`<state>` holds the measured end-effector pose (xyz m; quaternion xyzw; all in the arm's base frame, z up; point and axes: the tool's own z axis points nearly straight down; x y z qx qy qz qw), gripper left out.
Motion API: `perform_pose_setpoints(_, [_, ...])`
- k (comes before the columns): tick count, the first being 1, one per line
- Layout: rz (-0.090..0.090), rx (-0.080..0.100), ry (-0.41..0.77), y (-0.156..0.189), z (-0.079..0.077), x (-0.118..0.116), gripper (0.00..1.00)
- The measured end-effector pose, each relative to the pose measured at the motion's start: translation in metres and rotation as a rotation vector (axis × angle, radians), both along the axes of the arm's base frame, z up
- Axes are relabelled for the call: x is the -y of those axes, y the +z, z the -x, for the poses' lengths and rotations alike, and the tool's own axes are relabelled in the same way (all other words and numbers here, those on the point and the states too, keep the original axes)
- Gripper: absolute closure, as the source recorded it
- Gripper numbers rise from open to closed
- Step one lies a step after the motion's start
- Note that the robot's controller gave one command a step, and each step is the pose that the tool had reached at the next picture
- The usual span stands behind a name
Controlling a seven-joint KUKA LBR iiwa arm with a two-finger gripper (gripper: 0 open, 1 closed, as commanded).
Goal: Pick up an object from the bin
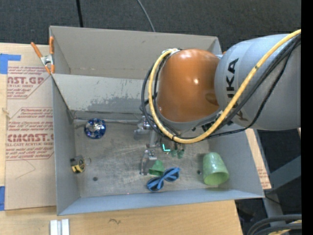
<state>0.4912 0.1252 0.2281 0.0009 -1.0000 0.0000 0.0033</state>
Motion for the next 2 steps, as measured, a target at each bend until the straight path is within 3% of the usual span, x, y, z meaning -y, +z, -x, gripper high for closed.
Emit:
perform_pose_setpoints(1, [-0.002, 0.013, 0.217, -0.159, -0.004, 0.098, 0.00])
perform_pose_setpoints(2, [-0.002, 0.009, 0.153, -0.127, 0.001, 0.081, 0.00])
